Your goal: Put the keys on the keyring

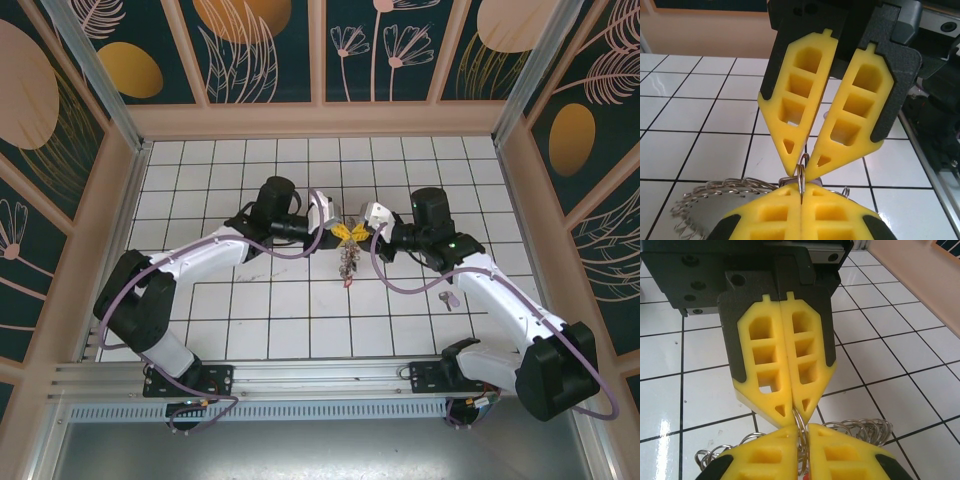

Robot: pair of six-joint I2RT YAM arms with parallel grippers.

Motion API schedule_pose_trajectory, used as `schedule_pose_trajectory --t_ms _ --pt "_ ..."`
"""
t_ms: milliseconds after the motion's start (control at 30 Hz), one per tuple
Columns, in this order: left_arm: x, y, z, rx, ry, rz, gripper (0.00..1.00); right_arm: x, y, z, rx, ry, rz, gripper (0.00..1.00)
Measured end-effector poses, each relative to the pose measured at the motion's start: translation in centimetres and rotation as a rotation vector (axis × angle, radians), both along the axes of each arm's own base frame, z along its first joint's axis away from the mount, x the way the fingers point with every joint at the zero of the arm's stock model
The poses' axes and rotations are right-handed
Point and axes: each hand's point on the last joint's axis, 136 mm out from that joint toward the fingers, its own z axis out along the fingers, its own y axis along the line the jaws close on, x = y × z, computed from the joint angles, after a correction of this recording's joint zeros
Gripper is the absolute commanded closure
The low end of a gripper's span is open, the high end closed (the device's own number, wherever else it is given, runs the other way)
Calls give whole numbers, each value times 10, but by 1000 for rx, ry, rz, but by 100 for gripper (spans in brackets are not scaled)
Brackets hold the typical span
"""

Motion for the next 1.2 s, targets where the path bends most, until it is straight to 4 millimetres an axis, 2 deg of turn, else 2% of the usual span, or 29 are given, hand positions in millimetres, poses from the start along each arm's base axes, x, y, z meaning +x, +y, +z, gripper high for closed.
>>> schedule_pose_trajectory --t_ms 1200 --pt "-4 -2 14 -88 36 -11 100 -2 -6 7 79 4 50 85"
